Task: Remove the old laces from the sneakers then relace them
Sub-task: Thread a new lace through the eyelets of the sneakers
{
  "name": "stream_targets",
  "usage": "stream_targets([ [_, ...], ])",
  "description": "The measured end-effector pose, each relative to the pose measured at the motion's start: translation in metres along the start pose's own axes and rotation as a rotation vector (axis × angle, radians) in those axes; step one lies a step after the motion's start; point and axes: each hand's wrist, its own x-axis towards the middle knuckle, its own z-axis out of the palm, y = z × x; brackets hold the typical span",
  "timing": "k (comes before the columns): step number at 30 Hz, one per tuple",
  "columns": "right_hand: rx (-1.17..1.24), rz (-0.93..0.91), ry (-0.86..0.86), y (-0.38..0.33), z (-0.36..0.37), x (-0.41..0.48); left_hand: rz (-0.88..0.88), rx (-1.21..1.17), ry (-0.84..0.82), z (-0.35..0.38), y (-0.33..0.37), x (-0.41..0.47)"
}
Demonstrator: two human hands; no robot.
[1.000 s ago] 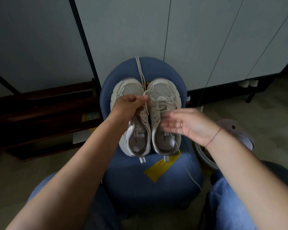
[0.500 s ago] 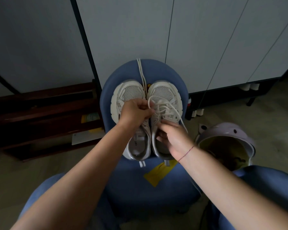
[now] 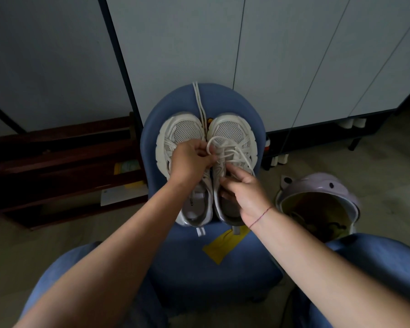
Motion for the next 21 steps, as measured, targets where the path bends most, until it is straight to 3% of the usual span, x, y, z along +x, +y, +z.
stream_targets([
  [11,0.005,0.029,-0.072,-0.004,-0.004,0.005,0.019,0.065,-0.043,0.003,-0.001,0.004],
  [21,-0.197,0.101,-0.246,-0.018,-0.019,0.016,0.078,0.198,-0.030,0.005,-0.005,0.008],
])
